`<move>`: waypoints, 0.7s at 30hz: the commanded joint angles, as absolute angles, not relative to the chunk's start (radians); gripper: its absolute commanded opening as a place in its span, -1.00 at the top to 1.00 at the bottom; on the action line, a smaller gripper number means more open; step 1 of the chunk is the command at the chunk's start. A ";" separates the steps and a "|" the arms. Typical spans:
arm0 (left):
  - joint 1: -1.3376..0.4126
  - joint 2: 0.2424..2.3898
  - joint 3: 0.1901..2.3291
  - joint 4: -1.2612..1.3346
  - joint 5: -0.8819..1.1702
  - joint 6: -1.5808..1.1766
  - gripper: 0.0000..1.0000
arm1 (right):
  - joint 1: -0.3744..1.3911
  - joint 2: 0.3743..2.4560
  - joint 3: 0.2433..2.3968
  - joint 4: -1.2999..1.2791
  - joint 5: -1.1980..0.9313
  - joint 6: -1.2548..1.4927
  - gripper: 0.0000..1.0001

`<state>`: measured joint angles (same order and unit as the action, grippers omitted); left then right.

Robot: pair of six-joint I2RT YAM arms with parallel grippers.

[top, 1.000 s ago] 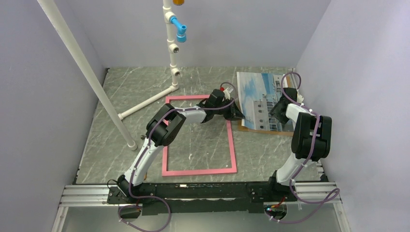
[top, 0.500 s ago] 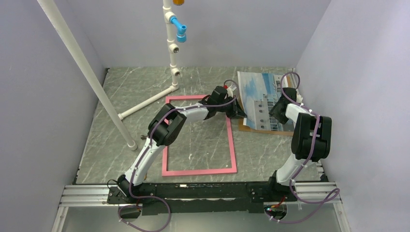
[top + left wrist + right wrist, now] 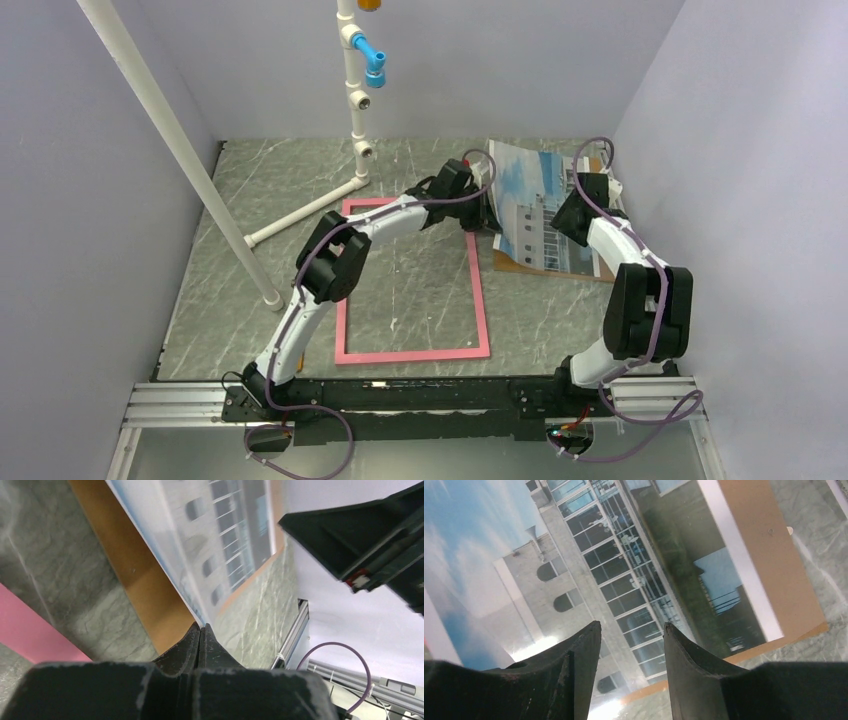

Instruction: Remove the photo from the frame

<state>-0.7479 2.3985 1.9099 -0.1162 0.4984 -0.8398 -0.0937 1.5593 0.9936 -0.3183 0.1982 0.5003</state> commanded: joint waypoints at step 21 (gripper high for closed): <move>-0.619 1.973 1.794 -0.363 0.550 -0.687 1.00 | 0.240 1.352 1.007 -0.310 0.067 0.281 -0.84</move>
